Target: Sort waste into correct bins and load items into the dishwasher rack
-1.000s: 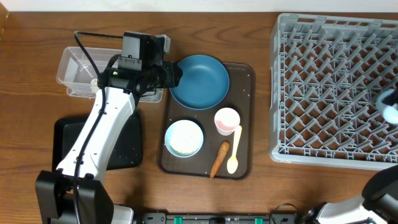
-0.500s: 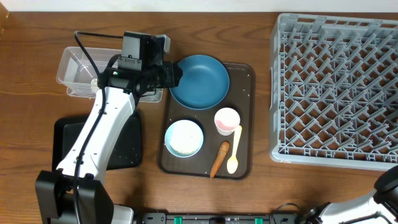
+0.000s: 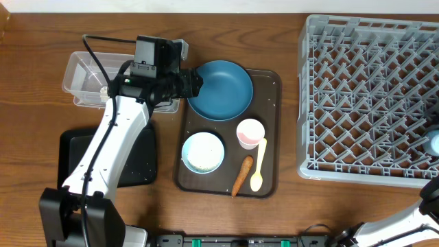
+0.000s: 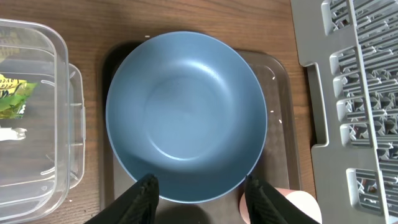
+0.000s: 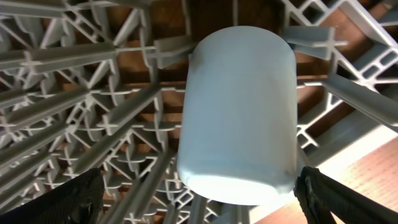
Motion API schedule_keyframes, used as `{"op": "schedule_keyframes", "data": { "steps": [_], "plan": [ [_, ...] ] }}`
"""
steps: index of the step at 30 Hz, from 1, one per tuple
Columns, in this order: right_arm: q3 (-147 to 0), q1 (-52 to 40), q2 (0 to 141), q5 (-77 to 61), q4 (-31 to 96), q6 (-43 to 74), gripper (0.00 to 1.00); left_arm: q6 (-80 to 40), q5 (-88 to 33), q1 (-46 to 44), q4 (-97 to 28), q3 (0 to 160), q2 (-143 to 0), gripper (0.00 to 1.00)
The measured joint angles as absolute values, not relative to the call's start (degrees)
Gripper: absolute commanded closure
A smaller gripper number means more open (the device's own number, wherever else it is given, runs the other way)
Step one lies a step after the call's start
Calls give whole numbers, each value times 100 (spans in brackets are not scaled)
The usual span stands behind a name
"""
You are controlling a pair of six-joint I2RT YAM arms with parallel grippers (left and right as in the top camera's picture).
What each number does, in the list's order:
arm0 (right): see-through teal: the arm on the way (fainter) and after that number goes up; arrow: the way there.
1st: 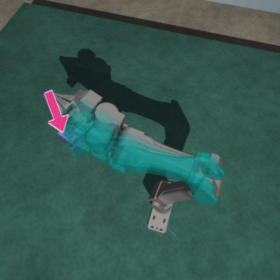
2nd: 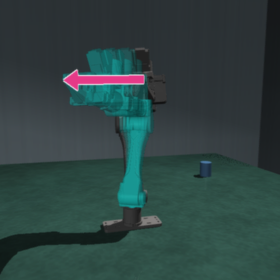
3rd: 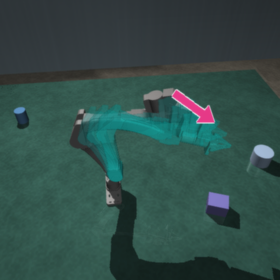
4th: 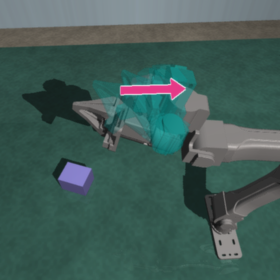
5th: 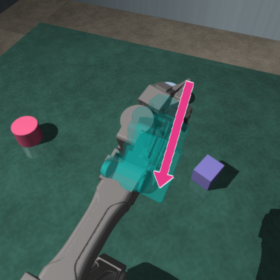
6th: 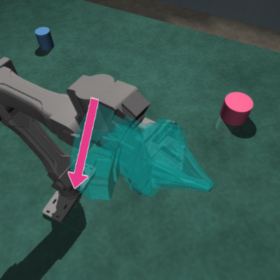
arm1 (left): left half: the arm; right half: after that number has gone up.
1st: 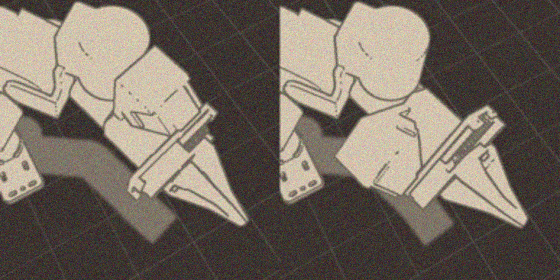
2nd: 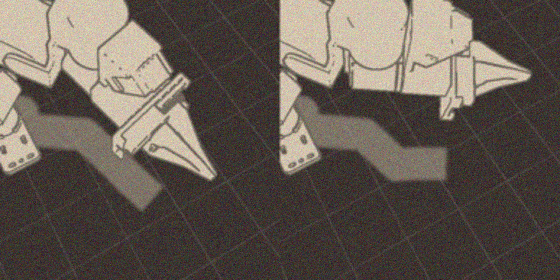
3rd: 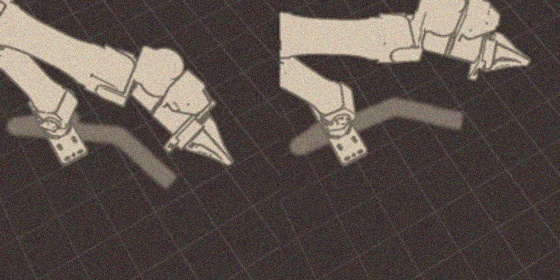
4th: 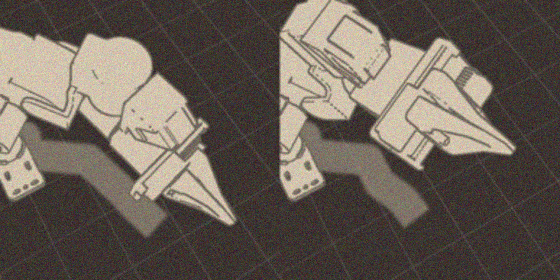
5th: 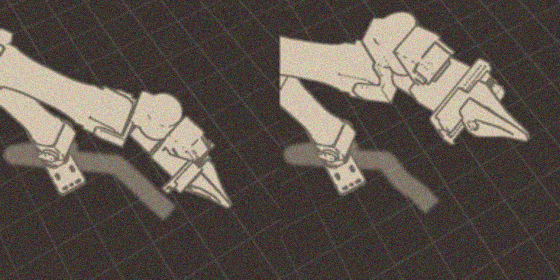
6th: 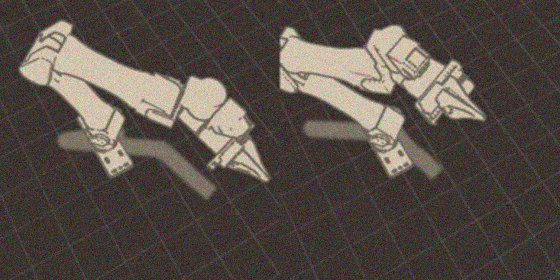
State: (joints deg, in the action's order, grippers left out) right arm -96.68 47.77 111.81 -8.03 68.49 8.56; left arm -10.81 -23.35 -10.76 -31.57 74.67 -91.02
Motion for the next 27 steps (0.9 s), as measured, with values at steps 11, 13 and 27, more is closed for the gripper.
{"op": "schedule_keyframes", "data": {
  "steps": [11,13,27],
  "plan": [
    [-9859,4453,9998,-1122,6766,663,5,-1057,-2335,-1076,-3304,7467,-9102,50],
    [-9939,4257,9695,-1194,6825,582,5,-1057,-2335,-1076,-3343,7467,-9102,50],
    [-9537,2119,9564,-1616,6895,40,6,-1046,-2335,-1708,-3706,7450,-9102,49]
  ]
}}
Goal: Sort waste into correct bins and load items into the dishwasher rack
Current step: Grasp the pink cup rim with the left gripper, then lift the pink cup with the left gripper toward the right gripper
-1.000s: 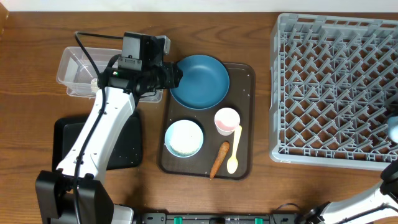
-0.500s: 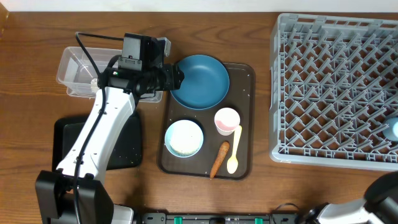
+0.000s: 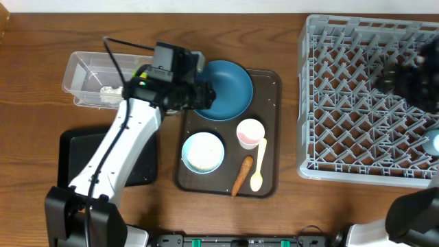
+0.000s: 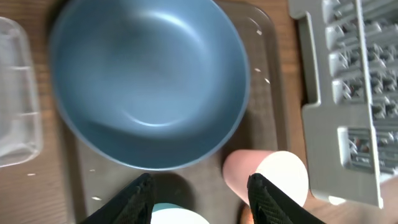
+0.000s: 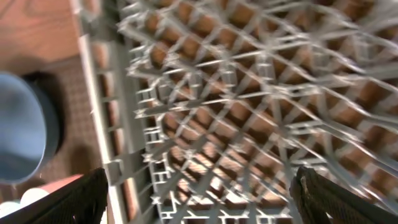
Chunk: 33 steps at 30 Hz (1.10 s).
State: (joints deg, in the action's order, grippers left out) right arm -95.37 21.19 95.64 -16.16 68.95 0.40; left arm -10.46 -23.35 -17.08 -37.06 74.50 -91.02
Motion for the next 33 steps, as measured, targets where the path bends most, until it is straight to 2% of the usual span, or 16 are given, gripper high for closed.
{"op": "schedule_keyframes", "data": {
  "steps": [10,21,23,25,28,33],
  "plan": [
    [-8803,1033,9564,-1675,6252,-30,6,-1048,-2335,-2556,-3710,7293,-9319,49],
    [-8488,786,9564,-1673,6165,-30,6,-1046,-2335,-3114,-3712,7269,-10047,50],
    [-8488,786,9564,-1673,6160,-30,6,-1048,-2335,-3175,-3739,7266,-10134,54],
    [-8488,784,9564,-1673,6141,-30,6,-1039,-2333,-3214,-3771,7266,-10195,67],
    [-8488,786,9564,-1673,6097,-30,6,-1039,-2211,-3242,-3782,7264,-10232,74],
    [-8488,786,9564,-1673,6088,-30,6,-1044,-1994,-3242,-3791,7264,-10232,75]
  ]
}}
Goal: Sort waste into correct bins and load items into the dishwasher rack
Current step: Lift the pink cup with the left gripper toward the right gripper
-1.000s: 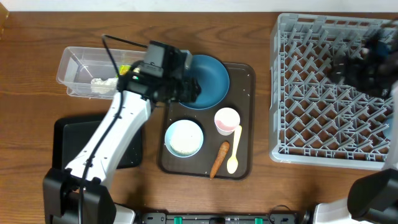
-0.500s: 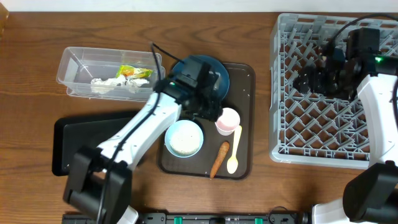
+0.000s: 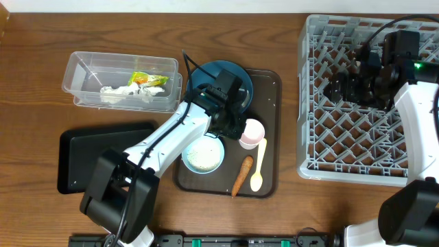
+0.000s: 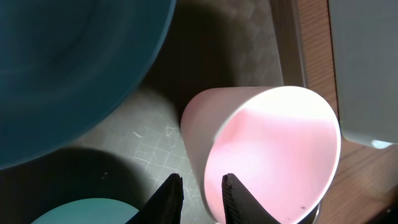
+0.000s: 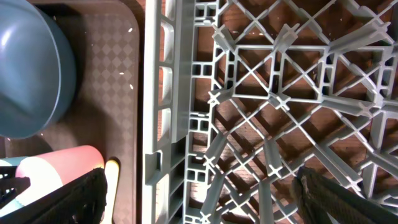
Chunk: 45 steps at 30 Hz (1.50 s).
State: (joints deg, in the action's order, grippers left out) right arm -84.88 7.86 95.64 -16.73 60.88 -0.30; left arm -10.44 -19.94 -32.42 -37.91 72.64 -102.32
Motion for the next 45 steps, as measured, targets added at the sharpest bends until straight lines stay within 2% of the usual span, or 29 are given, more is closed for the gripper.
{"op": "schedule_keyframes", "data": {
  "steps": [25,28,31,45],
  "plan": [
    [-8488,786,9564,-1673,6123,-30,5,-1046,-1907,-3242,-3791,7264,-10307,76],
    [-8488,786,9564,-1673,6123,-30,6,-1052,-1907,-3242,-3782,7264,-10315,81],
    [-8488,786,9564,-1673,6125,-30,5,-1072,-1903,-3242,-3771,7264,-10370,94],
    [-8488,786,9564,-1625,6064,-30,5,-1044,-1909,-2987,-3710,7273,-10267,94]
  ]
}}
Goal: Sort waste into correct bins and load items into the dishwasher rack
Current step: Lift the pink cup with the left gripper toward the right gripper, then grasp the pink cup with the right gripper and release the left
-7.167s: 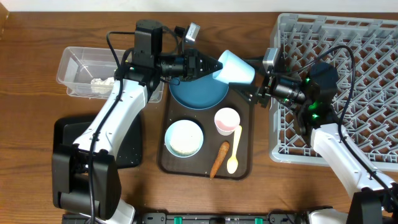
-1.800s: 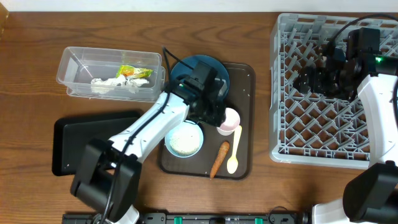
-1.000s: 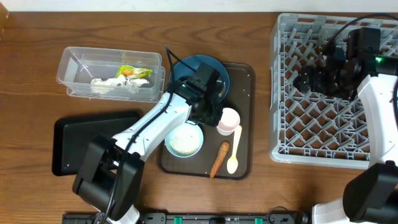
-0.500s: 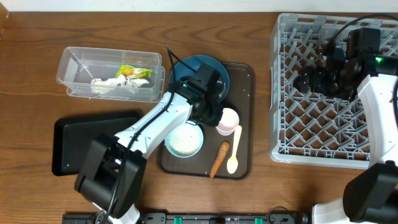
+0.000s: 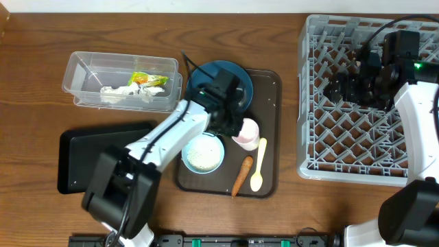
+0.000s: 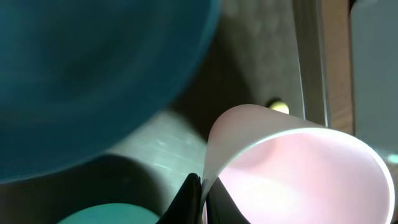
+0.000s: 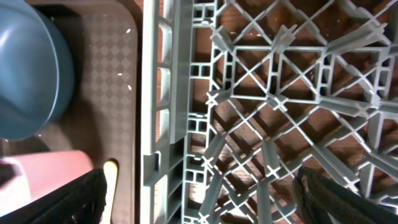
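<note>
On the brown tray (image 5: 269, 92) my left gripper (image 6: 204, 181) is shut on the rim of the pink cup (image 6: 298, 180), one finger inside and one outside the wall. From overhead the pink cup (image 5: 246, 132) leans over beside the left gripper (image 5: 232, 125). The blue bowl (image 5: 226, 82) lies behind it, partly under my arm. A light teal bowl (image 5: 203, 152), a carrot (image 5: 241, 175) and a yellow spoon (image 5: 258, 167) also lie on the tray. My right gripper (image 7: 202, 186) stands open and empty over the left part of the grey rack (image 7: 155, 93).
A clear bin (image 5: 82, 75) holding wrappers stands at the back left, a black bin (image 5: 82, 158) in front of it. The grey dishwasher rack (image 5: 302, 103) fills the right side, with a white cup (image 5: 434, 143) at its right edge.
My left gripper's fingers stood slightly apart astride the pink cup's rim; now they are shut on it and the cup leans over. The right arm has not moved.
My left gripper was open over the blue bowl while the right stood open at a white cup in the rack. Then the left was nearer the pink cup and the right had left the white cup. Later the left straddled the cup's rim, and now grips it.
</note>
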Motion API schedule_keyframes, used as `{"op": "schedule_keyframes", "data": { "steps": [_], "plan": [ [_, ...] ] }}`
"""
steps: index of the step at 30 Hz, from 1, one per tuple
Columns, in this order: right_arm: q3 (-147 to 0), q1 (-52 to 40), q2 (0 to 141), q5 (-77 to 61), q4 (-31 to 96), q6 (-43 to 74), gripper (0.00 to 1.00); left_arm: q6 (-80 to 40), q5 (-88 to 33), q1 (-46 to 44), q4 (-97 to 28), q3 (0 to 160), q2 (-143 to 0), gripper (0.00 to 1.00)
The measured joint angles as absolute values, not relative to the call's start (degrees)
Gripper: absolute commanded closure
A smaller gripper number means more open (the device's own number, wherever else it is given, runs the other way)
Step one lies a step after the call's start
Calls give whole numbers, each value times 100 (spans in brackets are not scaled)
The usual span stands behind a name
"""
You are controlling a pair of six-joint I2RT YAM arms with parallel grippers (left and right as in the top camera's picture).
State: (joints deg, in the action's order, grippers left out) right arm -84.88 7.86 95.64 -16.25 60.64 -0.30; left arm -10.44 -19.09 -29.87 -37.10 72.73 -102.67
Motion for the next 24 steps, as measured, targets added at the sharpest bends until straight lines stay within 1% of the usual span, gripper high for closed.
{"op": "schedule_keyframes", "data": {
  "steps": [3,6,8,9,12,14,19,24],
  "plan": [
    [-8488,786,9564,-1588,5981,-25,5,-1079,-1911,-2593,-3492,7334,-9891,94],
    [-8486,786,9564,-1629,5736,-16,7,-1288,-2073,-2080,-2978,7485,-9450,94],
    [-8486,786,9564,-1935,5496,-158,8,-1540,-2510,-1680,-2536,7620,-9264,94],
    [-8486,784,9564,-2152,5408,-283,6,-1640,-2727,-1551,-2362,7660,-9238,94],
    [-8486,742,9564,-3253,5299,-1118,4,-1957,-3846,-1168,-1625,7688,-9306,94],
    [-8484,652,9564,-4150,5284,-1841,4,-2119,-4657,-1072,-1103,7684,-9489,94],
    [-8477,272,9594,-5465,5096,-3089,5,-2421,-6248,-1079,-123,7684,-10075,94],
    [-8473,-145,9631,-6003,4491,-3601,7,-2735,-7002,-1094,346,7677,-10313,94]
  ]
}}
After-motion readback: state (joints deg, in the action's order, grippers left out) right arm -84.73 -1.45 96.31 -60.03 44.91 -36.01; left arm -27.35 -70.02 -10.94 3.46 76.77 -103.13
